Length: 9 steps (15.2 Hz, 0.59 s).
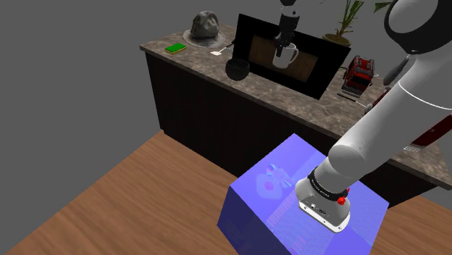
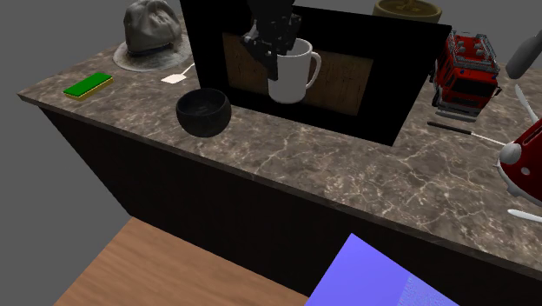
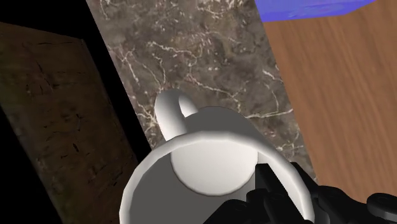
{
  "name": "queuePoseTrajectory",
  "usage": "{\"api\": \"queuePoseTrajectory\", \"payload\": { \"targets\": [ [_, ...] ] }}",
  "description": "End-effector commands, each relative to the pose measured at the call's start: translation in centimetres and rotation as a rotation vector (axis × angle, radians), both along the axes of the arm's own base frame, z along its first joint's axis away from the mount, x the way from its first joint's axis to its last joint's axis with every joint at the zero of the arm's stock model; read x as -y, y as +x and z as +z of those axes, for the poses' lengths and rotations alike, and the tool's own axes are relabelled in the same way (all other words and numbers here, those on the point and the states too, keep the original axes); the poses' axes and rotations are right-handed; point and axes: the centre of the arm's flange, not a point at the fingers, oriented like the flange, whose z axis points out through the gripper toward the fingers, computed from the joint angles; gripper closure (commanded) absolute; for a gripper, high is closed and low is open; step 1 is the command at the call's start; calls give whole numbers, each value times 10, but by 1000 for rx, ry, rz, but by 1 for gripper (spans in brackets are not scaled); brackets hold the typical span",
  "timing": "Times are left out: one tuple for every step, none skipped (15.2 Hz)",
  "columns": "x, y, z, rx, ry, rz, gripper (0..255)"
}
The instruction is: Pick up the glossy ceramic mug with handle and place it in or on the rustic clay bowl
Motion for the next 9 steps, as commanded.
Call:
{"api": "queuePoseTrajectory", "payload": {
  "targets": [
    [1,0,8,0,0,0,255],
    [-4,12,9,0,0,0,255],
    [-10,24,11,0,0,0,255],
    [-15,36,12,0,0,0,255],
    [-20,48,14,0,0,0,255],
    [-25,60,15,0,0,0,255],
    [-30,73,17,0,0,0,255],
    [-36,85,18,0,0,0,255],
    [-41,97,20,0,0,0,255]
  ]
}}
